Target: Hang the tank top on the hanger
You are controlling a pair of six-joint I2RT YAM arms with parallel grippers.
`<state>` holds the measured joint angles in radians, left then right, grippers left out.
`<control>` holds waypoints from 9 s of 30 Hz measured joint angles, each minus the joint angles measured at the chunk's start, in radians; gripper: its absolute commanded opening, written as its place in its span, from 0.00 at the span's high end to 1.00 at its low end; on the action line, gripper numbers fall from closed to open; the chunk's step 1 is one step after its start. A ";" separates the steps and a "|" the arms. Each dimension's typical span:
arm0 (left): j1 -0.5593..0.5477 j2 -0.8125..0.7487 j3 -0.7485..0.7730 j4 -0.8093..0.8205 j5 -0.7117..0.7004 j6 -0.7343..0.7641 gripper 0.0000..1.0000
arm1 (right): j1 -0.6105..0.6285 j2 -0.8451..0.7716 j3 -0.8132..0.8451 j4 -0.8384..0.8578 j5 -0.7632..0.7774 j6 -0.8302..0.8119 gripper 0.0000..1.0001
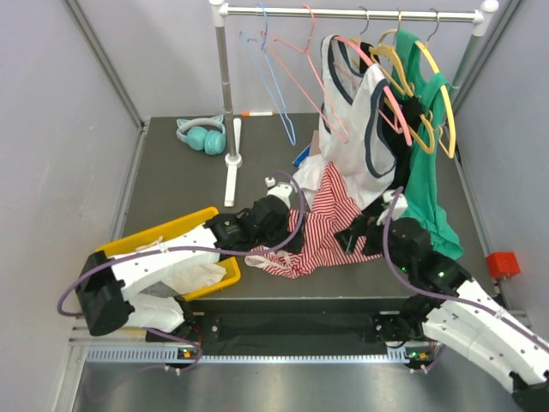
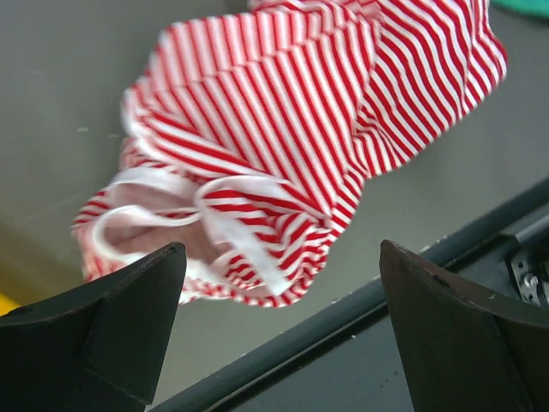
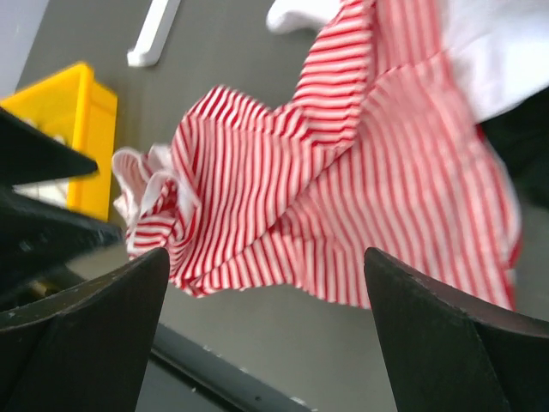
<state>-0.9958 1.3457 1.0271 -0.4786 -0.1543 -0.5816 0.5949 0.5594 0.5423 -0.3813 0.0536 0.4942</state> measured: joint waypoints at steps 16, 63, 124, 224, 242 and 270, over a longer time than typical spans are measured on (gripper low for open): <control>0.139 -0.310 -0.240 -0.100 -0.189 -0.177 0.11 | 0.538 0.541 0.133 0.240 0.286 0.100 0.19; 0.144 -0.317 -0.199 0.225 0.027 -0.017 0.20 | 0.354 0.839 0.589 0.031 0.188 0.034 1.00; 0.321 -0.267 0.011 -0.023 0.137 0.150 1.00 | 0.390 0.648 0.420 0.083 -0.006 0.042 0.19; 0.497 0.103 -0.184 0.171 0.039 0.088 1.00 | 0.321 0.741 0.177 0.033 0.014 0.183 1.00; 0.331 -0.486 -0.068 0.245 -0.207 0.098 1.00 | 0.121 0.682 0.710 -0.207 0.198 -0.048 0.99; 0.127 -0.395 -0.312 0.087 -0.323 -0.155 0.01 | 0.153 0.452 0.450 -0.323 -0.048 -0.134 0.18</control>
<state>-0.8688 0.9508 0.7147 -0.3912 -0.4778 -0.7368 0.7479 1.0115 0.9924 -0.7040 0.0059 0.3599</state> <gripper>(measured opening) 0.990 0.832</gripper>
